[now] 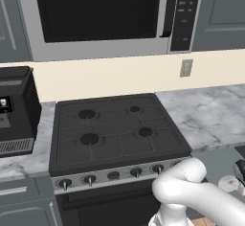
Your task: Take the pizza cutter from the drawer on the right and place it on the dining counter for cutting.
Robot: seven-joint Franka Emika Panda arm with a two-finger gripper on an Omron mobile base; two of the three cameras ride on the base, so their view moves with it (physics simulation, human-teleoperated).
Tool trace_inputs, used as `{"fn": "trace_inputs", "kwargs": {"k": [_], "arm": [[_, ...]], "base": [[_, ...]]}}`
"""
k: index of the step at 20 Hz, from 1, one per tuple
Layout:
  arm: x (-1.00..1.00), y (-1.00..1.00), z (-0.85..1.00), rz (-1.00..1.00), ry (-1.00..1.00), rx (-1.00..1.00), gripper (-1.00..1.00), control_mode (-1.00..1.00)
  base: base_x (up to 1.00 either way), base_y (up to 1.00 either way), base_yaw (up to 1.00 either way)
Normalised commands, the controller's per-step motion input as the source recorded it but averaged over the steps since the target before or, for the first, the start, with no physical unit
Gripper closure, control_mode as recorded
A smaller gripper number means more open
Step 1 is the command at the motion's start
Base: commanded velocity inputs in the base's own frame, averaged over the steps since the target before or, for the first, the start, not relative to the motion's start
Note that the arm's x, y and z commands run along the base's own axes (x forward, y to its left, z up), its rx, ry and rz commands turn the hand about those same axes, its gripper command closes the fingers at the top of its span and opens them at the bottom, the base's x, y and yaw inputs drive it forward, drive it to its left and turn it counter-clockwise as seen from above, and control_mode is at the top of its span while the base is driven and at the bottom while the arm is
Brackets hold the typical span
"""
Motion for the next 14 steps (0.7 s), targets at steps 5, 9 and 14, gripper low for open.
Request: {"fn": "trace_inputs", "kwargs": {"k": [5,9,14], "arm": [[0.00,0.00,0.00,0.00,0.00,0.00,-1.00,-1.00],[0.00,0.00,0.00,0.00,0.00,0.00,-1.00,-1.00],[0.00,0.00,0.00,0.00,0.00,0.00,1.00,-1.00]], "base": [[0.00,0.00,0.00],[0.00,0.00,0.00],[0.00,0.00,0.00]]}}
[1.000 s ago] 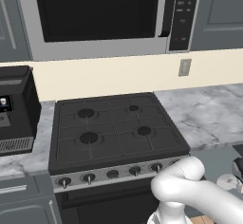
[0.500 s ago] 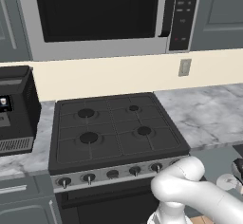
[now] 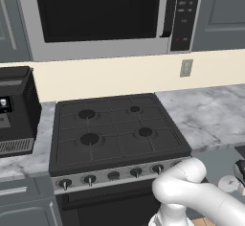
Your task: Take the pizza cutter from the drawer on the right and place it on the dining counter for cutting.
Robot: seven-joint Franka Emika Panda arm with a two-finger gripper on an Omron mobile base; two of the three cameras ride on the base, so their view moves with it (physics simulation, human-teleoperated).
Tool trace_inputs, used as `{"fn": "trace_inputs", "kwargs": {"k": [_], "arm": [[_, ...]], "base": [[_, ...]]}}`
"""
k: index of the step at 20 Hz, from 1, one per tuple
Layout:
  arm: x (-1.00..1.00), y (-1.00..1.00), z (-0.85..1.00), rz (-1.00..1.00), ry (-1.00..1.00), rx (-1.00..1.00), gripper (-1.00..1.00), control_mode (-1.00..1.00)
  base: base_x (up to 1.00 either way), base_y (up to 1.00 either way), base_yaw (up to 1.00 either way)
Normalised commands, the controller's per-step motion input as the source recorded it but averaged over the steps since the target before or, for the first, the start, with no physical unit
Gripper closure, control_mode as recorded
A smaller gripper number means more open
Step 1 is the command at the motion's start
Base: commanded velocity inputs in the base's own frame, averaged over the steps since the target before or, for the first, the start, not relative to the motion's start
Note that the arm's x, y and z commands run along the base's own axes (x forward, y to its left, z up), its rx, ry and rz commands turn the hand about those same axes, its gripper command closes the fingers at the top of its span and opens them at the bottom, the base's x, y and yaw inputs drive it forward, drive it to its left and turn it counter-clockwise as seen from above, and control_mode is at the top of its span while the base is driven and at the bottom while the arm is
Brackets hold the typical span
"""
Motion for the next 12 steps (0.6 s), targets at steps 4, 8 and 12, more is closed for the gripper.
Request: {"fn": "trace_inputs", "kwargs": {"k": [4,8,12], "arm": [[0.00,0.00,0.00,0.00,0.00,0.00,1.00,-1.00],[0.00,0.00,0.00,0.00,0.00,0.00,1.00,-1.00],[0.00,0.00,0.00,0.00,0.00,0.00,1.00,-1.00]], "base": [[0.00,0.00,0.00],[0.00,0.00,0.00],[0.00,0.00,0.00]]}}
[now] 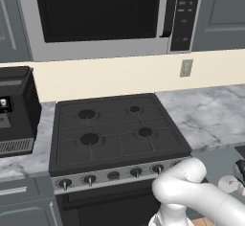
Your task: Take the pizza cutter from the drawer on the right and place it on the dining counter for cutting.
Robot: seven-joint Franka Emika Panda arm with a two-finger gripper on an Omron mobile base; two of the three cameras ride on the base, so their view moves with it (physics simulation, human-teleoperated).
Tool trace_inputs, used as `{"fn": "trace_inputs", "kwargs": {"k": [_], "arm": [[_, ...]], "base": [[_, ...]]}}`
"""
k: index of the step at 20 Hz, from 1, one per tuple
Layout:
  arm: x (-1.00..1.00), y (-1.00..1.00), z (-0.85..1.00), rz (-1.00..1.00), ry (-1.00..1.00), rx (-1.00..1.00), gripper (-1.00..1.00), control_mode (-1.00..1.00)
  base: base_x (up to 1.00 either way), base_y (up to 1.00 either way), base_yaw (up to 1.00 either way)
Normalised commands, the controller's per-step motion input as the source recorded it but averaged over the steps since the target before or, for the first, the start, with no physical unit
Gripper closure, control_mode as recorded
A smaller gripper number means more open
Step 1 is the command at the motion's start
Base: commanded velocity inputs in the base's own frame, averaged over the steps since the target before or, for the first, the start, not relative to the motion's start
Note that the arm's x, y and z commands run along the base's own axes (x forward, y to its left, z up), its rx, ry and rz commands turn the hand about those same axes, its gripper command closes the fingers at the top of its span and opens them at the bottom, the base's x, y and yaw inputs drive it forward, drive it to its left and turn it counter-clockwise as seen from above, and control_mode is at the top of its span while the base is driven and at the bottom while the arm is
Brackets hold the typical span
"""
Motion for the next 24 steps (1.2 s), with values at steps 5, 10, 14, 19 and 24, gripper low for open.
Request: {"fn": "trace_inputs", "kwargs": {"k": [5,10,14,19,24], "arm": [[0.00,0.00,0.00,0.00,0.00,0.00,1.00,-1.00],[-0.01,0.00,0.27,0.00,-0.03,0.00,1.00,-1.00],[-0.04,0.00,0.69,0.00,-0.03,0.00,1.00,-1.00],[-0.08,0.00,0.69,0.00,0.00,0.00,1.00,-1.00],[-0.25,0.00,0.74,0.00,-0.01,0.00,1.00,-1.00]], "base": [[0.00,0.00,0.00],[0.00,0.00,0.00],[0.00,0.00,0.00],[0.00,0.00,0.00],[0.00,0.00,0.00]]}}
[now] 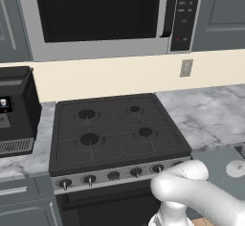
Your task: Take the pizza cutter from the drawer on the right and place it on the dining counter for cutting.
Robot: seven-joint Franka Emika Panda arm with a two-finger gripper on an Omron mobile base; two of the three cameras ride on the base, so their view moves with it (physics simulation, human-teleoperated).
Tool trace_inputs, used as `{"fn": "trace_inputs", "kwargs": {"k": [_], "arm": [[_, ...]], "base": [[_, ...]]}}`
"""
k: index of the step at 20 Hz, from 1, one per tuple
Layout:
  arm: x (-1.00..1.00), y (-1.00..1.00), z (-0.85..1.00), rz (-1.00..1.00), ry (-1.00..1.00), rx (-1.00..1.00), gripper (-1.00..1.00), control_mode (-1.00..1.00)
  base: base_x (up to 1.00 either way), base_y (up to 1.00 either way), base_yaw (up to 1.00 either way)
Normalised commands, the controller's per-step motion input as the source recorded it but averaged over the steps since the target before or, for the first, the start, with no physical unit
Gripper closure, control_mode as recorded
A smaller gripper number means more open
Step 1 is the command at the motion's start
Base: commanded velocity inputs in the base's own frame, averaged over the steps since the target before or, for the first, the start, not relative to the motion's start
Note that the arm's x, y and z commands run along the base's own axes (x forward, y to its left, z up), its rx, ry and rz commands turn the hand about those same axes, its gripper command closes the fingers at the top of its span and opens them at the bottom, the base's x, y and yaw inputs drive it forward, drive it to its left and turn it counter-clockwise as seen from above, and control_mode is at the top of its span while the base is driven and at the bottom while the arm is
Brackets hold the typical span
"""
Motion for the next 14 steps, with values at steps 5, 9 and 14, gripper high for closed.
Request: {"fn": "trace_inputs", "kwargs": {"k": [5,9,14], "arm": [[-0.22,0.00,0.71,0.00,-0.01,0.00,1.00,-1.00],[-0.29,0.00,0.70,0.00,-0.10,0.00,1.00,-1.00],[-0.31,0.00,0.62,0.00,-0.15,0.00,1.00,-1.00]], "base": [[0.00,0.00,0.00],[0.00,0.00,0.00],[0.00,0.00,0.00]]}}
